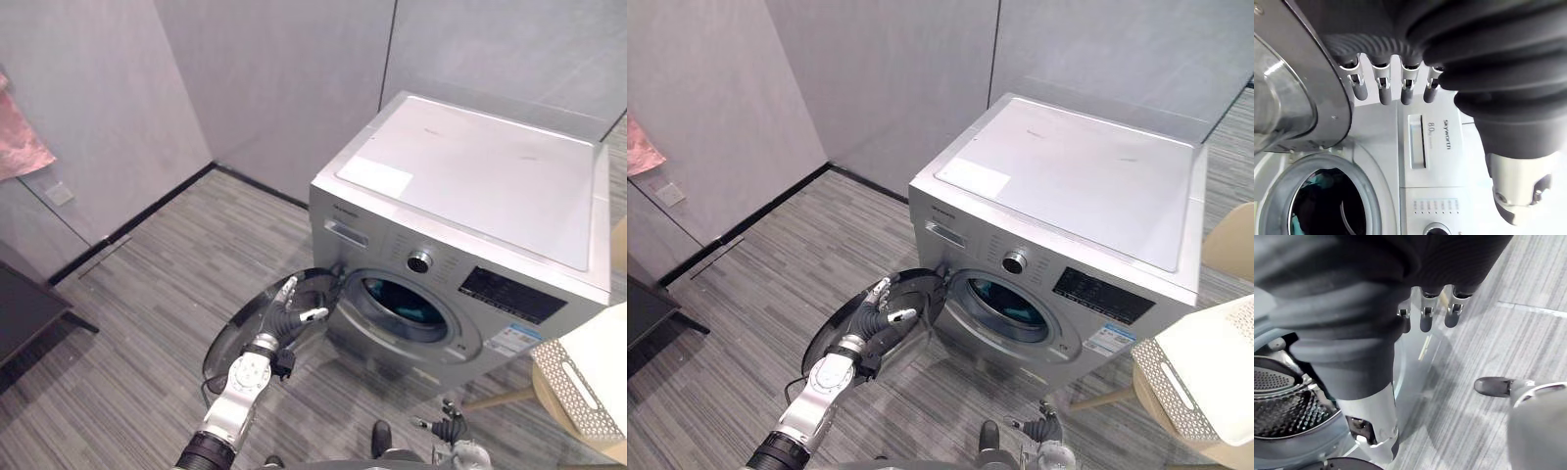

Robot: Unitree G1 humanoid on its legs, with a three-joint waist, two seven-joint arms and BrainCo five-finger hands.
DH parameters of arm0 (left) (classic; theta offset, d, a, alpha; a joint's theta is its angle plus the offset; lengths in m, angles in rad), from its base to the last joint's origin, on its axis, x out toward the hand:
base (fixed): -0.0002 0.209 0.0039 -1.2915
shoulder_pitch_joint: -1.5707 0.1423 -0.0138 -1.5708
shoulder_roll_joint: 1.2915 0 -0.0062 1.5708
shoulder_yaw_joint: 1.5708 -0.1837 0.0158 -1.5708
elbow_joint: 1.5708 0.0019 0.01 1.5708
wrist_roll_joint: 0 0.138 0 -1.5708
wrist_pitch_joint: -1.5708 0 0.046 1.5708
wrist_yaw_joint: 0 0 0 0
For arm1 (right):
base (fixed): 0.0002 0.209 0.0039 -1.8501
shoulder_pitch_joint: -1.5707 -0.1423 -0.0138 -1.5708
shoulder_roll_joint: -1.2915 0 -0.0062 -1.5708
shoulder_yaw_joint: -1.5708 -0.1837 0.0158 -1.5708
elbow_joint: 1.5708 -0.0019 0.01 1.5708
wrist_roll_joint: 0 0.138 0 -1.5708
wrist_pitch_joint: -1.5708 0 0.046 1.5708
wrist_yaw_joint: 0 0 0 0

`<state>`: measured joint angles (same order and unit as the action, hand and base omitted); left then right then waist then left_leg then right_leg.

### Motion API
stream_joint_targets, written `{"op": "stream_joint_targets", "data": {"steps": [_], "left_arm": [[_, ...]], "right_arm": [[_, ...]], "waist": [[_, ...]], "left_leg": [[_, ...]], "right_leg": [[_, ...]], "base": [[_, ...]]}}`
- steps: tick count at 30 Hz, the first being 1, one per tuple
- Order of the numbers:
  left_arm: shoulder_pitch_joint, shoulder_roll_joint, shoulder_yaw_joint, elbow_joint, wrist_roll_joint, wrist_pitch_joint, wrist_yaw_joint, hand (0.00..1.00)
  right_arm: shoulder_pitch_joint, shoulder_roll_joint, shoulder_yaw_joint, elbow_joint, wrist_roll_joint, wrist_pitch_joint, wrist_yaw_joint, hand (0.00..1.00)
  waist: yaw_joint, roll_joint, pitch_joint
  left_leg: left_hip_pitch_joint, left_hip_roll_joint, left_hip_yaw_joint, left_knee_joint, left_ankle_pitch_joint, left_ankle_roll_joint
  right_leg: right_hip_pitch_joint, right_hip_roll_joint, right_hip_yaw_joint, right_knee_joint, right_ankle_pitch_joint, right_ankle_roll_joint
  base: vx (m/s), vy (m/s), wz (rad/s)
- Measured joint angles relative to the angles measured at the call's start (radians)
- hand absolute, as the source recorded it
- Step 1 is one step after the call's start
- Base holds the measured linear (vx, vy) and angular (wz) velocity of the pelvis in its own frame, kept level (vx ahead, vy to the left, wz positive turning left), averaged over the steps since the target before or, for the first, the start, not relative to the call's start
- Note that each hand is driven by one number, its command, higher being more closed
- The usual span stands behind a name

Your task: Pick up the laundry basket with both hands and put the clothes into the washing machine.

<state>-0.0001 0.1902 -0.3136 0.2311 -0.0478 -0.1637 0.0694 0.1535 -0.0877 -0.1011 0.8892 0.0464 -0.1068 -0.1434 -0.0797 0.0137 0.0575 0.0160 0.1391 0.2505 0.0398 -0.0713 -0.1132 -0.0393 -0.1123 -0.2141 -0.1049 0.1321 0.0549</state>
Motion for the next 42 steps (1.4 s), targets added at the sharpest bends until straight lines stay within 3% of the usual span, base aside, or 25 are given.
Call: {"op": "stream_joint_targets", "data": {"steps": [4, 8, 16, 23, 29, 32, 33, 35, 36, 37, 38, 39, 40, 41, 42], "left_arm": [[-0.001, 0.0, 0.076, -0.012, 0.028, 0.0, 0.035, 0.0], [-0.006, 0.02, 0.234, 0.073, 0.121, 0.005, 0.115, 0.0], [-0.029, 0.112, 0.498, 0.253, 0.143, 0.064, 0.225, 0.0], [-0.116, 0.224, 0.52, 0.518, 0.141, 0.09, 0.21, 0.0], [-0.144, 0.215, 0.513, 0.64, 0.137, 0.089, 0.164, 0.0], [-0.151, 0.207, 0.513, 0.663, 0.128, 0.089, 0.151, 0.0], [-0.149, 0.205, 0.519, 0.66, 0.119, 0.087, 0.148, 0.0], [-0.14, 0.203, 0.524, 0.658, 0.097, 0.084, 0.143, 0.0], [-0.134, 0.198, 0.531, 0.666, 0.097, 0.091, 0.145, 0.0], [-0.137, 0.176, 0.549, 0.681, 0.096, 0.094, 0.14, 0.0], [-0.14, 0.162, 0.548, 0.678, 0.095, 0.094, 0.141, 0.0], [-0.136, 0.141, 0.545, 0.656, 0.085, 0.09, 0.143, 0.0], [-0.115, 0.124, 0.545, 0.644, 0.081, 0.091, 0.141, 0.0], [-0.1, 0.121, 0.542, 0.638, 0.078, 0.089, 0.14, 0.0], [-0.101, 0.109, 0.54, 0.642, 0.077, 0.09, 0.138, 0.0]], "right_arm": [[0.001, -0.003, 0.0, 0.0, -0.002, 0.0, 0.014, 0.0], [0.007, -0.006, 0.0, 0.0, -0.009, -0.001, 0.015, 0.0], [0.031, -0.025, -0.003, 0.0, -0.01, -0.002, 0.018, 0.0], [0.042, -0.038, -0.021, 0.034, -0.01, -0.002, 0.04, 0.0], [0.043, -0.045, -0.019, 0.039, -0.018, 0.001, 0.051, 0.0], [-0.002, -0.056, -0.013, 0.038, -0.018, 0.002, 0.051, 0.0], [-0.022, -0.061, 0.003, 0.035, -0.018, 0.002, 0.05, 0.0], [-0.049, -0.074, 0.044, 0.025, -0.018, -0.001, 0.043, 0.0], [-0.082, -0.089, 0.067, 0.022, -0.02, 0.0, 0.04, 0.0], [-0.099, -0.088, 0.057, 0.027, -0.02, 0.003, 0.038, 0.0], [-0.096, -0.085, 0.057, 0.036, -0.02, 0.01, 0.036, 0.0], [-0.083, -0.082, 0.058, 0.038, -0.021, 0.015, 0.039, 0.0], [-0.074, -0.077, 0.059, 0.038, -0.023, 0.015, 0.039, 0.0], [-0.082, -0.072, 0.06, 0.034, -0.023, 0.016, 0.039, 0.0], [-0.101, -0.068, 0.061, 0.032, -0.023, 0.016, 0.037, 0.0]], "waist": [[-0.016, 0.001, 0.001], [-0.015, 0.0, 0.004], [-0.013, -0.01, 0.011], [-0.016, -0.03, 0.024], [-0.015, -0.036, 0.035], [-0.014, -0.039, 0.067], [-0.011, -0.047, 0.075], [0.024, -0.048, 0.081], [0.045, -0.029, 0.098], [0.023, 0.003, 0.115], [0.026, 0.001, 0.113], [0.036, 0.005, 0.119], [0.046, -0.009, 0.108], [0.054, -0.036, 0.093], [0.059, -0.029, 0.094]], "left_leg": [[0.009, 0.004, -0.025, -0.006, 0.0, 0.0], [0.034, 0.018, -0.025, -0.008, 0.0, 0.0], [0.064, 0.024, 0.049, -0.026, -0.015, 0.0], [0.08, 0.016, 0.08, -0.022, -0.038, 0.01], [0.056, 0.008, 0.145, 0.016, -0.074, 0.017], [0.024, 0.001, 0.197, 0.057, -0.102, 0.025], [-0.007, 0.0, 0.224, 0.095, -0.113, 0.037], [-0.087, 0.002, 0.24, 0.171, -0.114, 0.093], [-0.093, 0.004, 0.224, 0.158, -0.126, 0.143], [-0.065, 0.033, 0.213, 0.139, -0.134, 0.08], [-0.064, 0.031, 0.213, 0.142, -0.131, 0.075], [-0.053, 0.036, 0.216, 0.144, -0.125, 0.068], [-0.054, 0.034, 0.214, 0.155, -0.121, 0.063], [-0.074, 0.029, 0.215, 0.173, -0.12, 0.061], [-0.091, 0.039, 0.215, 0.181, -0.117, 0.056]], "right_leg": [[0.002, 0.014, 0.004, 0.0, 0.0, 0.0], [0.011, 0.038, 0.031, 0.0, 0.0, -0.001], [-0.022, 0.06, 0.109, 0.001, 0.008, -0.013], [-0.039, 0.063, 0.163, 0.005, 0.009, -0.012], [-0.09, 0.064, 0.239, 0.005, 0.028, 0.0], [-0.143, 0.065, 0.3, 0.005, 0.058, 0.004], [-0.177, 0.068, 0.284, 0.006, 0.089, -0.012], [-0.252, 0.085, 0.23, 0.006, 0.211, -0.035], [-0.28, 0.111, 0.204, 0.006, 0.291, 0.006], [-0.287, 0.089, 0.101, 0.198, 0.06, -0.067], [-0.307, 0.07, 0.068, 0.349, -0.074, -0.103], [-0.299, 0.05, 0.034, 0.538, -0.218, -0.065], [-0.234, 0.041, 0.042, 0.52, -0.281, -0.025], [-0.196, 0.048, 0.069, 0.414, -0.298, -0.02], [-0.189, 0.066, 0.073, 0.358, -0.264, -0.067]], "base": [[-0.03, -0.03, -0.09], [0.03, -0.033, -0.25], [0.09, 0.006, -0.29], [0.07, 0.019, -0.26], [-0.02, 0.002, -0.39], [-0.1, -0.019, -0.65], [-0.12, -0.04, -0.87], [-0.17, -0.051, -1.21], [-0.21, -0.01, -0.89], [-0.18, 0.0, -0.52], [-0.07, -0.03, 0.07], [-0.03, -0.094, 0.04], [0.01, -0.16, -0.07], [0.01, -0.15, -0.06], [0.0, -0.161, -0.13]]}}
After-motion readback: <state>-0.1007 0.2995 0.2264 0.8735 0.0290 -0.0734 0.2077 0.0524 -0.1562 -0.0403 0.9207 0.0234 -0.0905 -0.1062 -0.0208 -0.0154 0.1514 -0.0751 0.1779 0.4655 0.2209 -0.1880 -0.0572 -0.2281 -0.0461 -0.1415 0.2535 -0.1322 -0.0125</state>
